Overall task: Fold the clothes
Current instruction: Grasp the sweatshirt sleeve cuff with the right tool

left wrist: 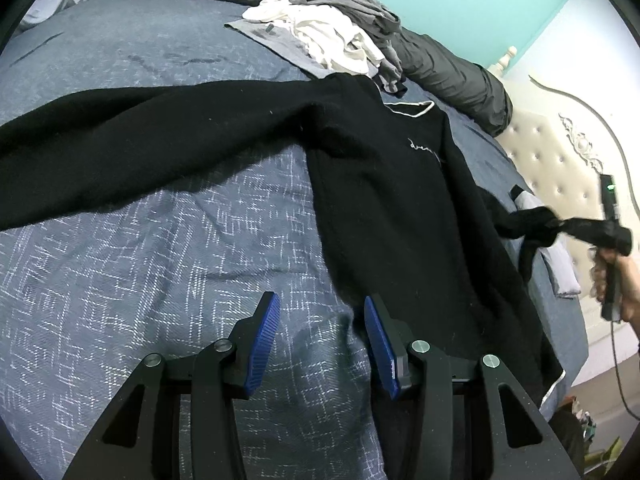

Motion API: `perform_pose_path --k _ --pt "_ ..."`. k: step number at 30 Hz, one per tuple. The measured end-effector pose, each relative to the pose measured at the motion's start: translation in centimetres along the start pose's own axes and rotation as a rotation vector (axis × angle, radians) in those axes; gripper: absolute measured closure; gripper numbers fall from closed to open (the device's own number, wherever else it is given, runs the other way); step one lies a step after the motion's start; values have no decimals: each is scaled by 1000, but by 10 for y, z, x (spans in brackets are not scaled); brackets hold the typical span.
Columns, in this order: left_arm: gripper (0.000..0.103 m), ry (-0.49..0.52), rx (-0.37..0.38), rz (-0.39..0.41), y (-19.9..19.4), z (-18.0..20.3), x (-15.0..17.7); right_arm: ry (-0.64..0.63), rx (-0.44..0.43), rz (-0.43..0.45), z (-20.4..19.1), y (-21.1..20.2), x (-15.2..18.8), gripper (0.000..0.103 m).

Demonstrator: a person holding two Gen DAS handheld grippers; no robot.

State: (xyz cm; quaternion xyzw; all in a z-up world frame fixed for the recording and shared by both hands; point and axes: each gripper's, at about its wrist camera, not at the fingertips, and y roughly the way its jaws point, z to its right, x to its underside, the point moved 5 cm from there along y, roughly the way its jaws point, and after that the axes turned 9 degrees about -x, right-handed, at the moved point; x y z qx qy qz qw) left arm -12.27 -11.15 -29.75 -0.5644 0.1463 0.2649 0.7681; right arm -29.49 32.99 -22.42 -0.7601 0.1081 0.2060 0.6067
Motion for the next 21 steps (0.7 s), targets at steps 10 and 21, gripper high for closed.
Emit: perform_pose_path --k 10,21 --pt "55 2 10 -15 8 5 0 66 -185 20 7 18 37 66" --pt "55 13 8 -20 10 12 3 242 -215 50 66 1 75 61"
